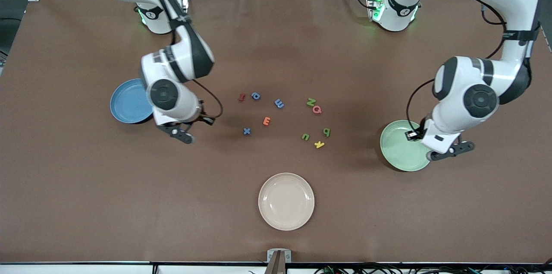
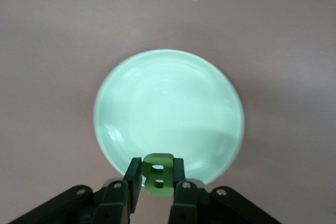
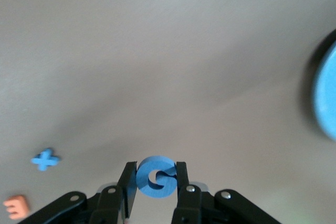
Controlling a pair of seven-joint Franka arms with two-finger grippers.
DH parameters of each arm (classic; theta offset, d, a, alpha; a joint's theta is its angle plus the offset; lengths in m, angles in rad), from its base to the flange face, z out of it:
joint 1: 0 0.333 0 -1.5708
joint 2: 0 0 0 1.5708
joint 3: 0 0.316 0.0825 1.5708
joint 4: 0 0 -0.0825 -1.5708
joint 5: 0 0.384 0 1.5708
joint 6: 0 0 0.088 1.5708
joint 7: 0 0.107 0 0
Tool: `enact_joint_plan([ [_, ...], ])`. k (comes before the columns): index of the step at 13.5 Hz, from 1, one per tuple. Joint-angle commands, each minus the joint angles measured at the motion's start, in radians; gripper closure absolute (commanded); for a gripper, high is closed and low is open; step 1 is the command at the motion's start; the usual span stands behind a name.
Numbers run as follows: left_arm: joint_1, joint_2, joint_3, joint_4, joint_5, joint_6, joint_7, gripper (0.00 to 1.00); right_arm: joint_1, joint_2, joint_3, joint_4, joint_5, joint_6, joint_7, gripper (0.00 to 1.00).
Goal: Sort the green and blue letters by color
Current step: 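Carry B to the green plate while the right gripper carries G to blue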
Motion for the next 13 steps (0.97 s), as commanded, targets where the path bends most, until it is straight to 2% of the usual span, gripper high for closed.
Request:
enact_joint_plan([
  [1,0.054,0.003,-0.008,-0.002,0.016,-0.008,0.097,1.0,-0.083,-0.122,0.018,-0.138,-0.028,0.015,-0.141,1.0],
  [6,0.139,0.023,-0.009,-0.003,0.016,0.011,0.233,1.0,-0.229,-0.205,0.019,-0.281,-0.06,0.081,-0.39,1.0],
  [10,0.171,0.066,-0.009,0.002,0.015,0.026,0.347,1.0,-0.352,-0.207,0.019,-0.391,-0.06,0.251,-0.6,1.0],
  [13,0.174,0.106,-0.011,0.002,0.004,0.077,0.35,1.0,-0.43,-0.201,0.021,-0.454,-0.06,0.346,-0.721,1.0],
])
